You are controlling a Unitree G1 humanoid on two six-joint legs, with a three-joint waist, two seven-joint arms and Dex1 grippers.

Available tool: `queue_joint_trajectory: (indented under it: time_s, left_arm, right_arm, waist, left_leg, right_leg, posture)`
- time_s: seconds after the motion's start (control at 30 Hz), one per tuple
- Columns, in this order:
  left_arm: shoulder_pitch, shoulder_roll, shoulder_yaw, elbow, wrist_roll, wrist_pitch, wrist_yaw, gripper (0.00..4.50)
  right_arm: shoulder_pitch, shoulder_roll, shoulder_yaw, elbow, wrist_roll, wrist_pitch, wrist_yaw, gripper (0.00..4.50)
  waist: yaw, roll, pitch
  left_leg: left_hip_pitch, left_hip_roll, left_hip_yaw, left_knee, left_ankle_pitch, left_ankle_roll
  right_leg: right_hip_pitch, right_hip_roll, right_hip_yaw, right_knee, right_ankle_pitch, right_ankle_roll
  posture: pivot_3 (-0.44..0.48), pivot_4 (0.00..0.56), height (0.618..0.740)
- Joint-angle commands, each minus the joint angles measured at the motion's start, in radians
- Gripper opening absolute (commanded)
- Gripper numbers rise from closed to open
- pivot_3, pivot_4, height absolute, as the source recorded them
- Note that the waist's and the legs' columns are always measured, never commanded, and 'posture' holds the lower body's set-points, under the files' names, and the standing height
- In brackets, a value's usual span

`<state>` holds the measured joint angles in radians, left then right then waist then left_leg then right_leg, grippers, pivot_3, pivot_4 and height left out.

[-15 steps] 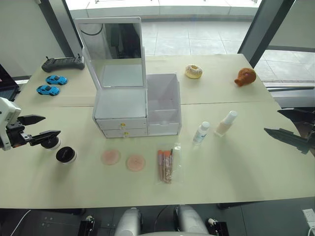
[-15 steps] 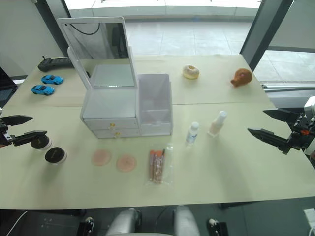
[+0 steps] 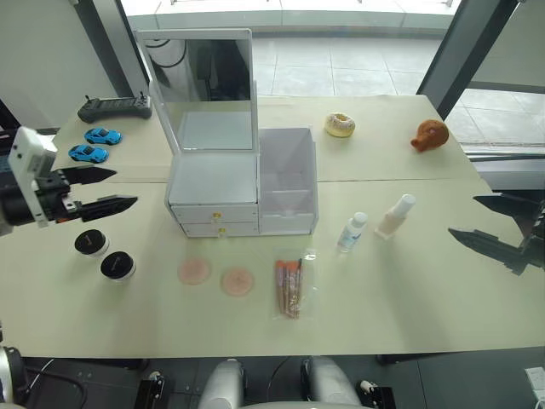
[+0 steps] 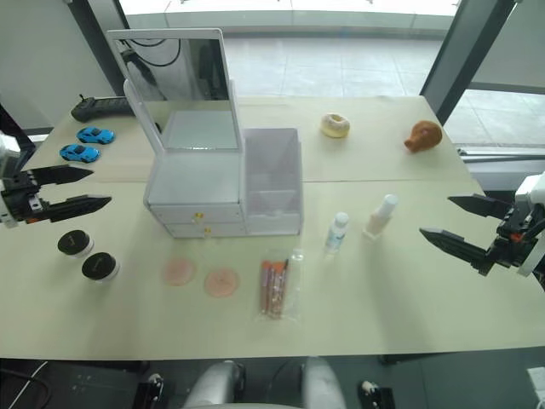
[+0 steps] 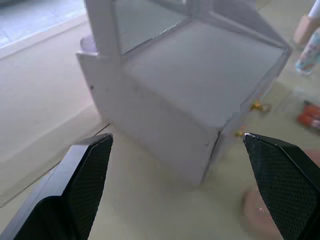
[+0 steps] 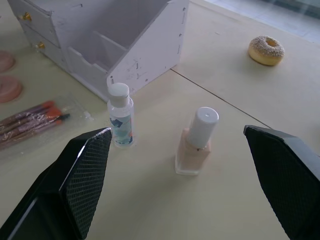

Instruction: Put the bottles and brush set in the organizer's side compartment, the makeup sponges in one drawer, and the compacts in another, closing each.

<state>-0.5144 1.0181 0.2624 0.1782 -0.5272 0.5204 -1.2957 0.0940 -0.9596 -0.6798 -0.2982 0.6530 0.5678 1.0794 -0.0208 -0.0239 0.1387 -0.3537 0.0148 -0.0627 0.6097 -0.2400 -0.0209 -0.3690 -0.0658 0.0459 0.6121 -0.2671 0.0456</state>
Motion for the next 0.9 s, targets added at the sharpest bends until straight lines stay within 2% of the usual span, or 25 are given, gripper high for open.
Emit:
queue_joint_trajectory:
  time_s: [0.03,0.13,0.23,0.33,0.43,0.53,0.6,0.77,0.9]
  left_arm:
    - [-0.093,-0.051,-0.058,-0.167,-0.046,0.079,0.073,4.5]
    - [-0.205,-0.127,-0.157,-0.25,-0.035,0.128,0.124,4.5]
    - [-0.297,-0.191,-0.203,-0.311,-0.151,0.319,0.138,4.5]
    - [-0.353,-0.223,-0.261,-0.351,-0.182,0.42,0.156,4.5]
    - [-0.374,-0.235,-0.293,-0.388,-0.194,0.45,0.158,4.5]
    - [-0.366,-0.247,-0.309,-0.445,-0.19,0.432,0.171,4.5]
    - [-0.357,-0.262,-0.313,-0.46,-0.142,0.357,0.195,4.5]
    - [-0.342,-0.279,-0.281,-0.554,-0.219,0.469,0.286,4.5]
    - [-0.299,-0.301,-0.247,-0.618,-0.244,0.473,0.355,4.5]
  right_arm:
    - [0.048,0.029,-0.086,-0.161,0.053,0.043,-0.064,4.49]
    - [0.108,0.08,-0.134,-0.285,0.099,0.098,-0.142,4.49]
    - [0.157,0.138,-0.154,-0.375,0.113,0.122,-0.233,4.49]
    - [0.194,0.189,-0.149,-0.427,0.117,0.157,-0.334,4.49]
    - [0.209,0.213,-0.107,-0.43,0.094,0.185,-0.413,4.49]
    - [0.162,0.213,0.011,-0.354,-0.001,0.174,-0.498,4.49]
    - [0.098,0.212,0.093,-0.276,-0.076,0.132,-0.535,4.49]
    - [-0.072,0.229,0.225,-0.115,-0.154,0.09,-0.573,4.49]
    - [-0.179,0.231,0.306,-0.007,-0.189,0.073,-0.559,4.49]
  waist:
    - [0.003,0.0,0.0]
    - [0.004,-0.001,0.0]
    - [-0.002,-0.002,0.0]
    - [-0.014,-0.002,0.0]
    - [-0.022,-0.001,0.0]
    - [-0.024,-0.001,0.0]
    - [-0.022,-0.002,0.0]
    - [-0.019,0.0,0.0]
    - [-0.02,0.0,0.0]
  left_leg:
    - [0.0,0.0,0.001,0.0,0.0,0.0]
    - [0.0,0.0,0.001,0.0,0.0,0.0]
    - [0.0,0.001,0.002,0.0,0.0,0.0]
    - [0.0,0.001,0.003,0.0,0.0,0.0]
    - [0.001,0.001,0.003,0.0,0.0,0.0]
    - [0.002,0.001,0.004,0.0,0.0,0.0]
    - [0.001,0.001,0.004,0.0,0.0,0.0]
    - [0.001,0.0,0.005,0.0,0.0,0.0]
    - [0.001,0.0,0.006,0.0,0.0,0.0]
  right_leg:
    - [0.0,0.0,0.001,0.0,0.0,0.0]
    - [0.002,0.002,0.003,0.0,0.0,0.001]
    - [0.002,0.005,0.006,0.0,0.0,0.001]
    - [0.002,0.006,0.009,0.001,0.0,0.001]
    - [0.001,0.006,0.011,0.002,0.0,0.001]
    - [0.001,0.007,0.012,0.002,0.0,0.001]
    - [0.001,0.007,0.013,0.002,0.0,0.001]
    - [0.0,0.008,0.017,0.001,0.0,0.001]
    - [0.0,0.009,0.018,0.002,0.0,0.001]
  posture:
    - [0.0,0.15,0.74]
    - [0.0,0.15,0.74]
    - [0.0,0.15,0.74]
    - [0.0,0.15,0.74]
    - [0.0,0.15,0.74]
    - [0.0,0.15,0.74]
    - [0.0,0.15,0.74]
    - [0.0,0.15,0.74]
    - [0.0,0.15,0.74]
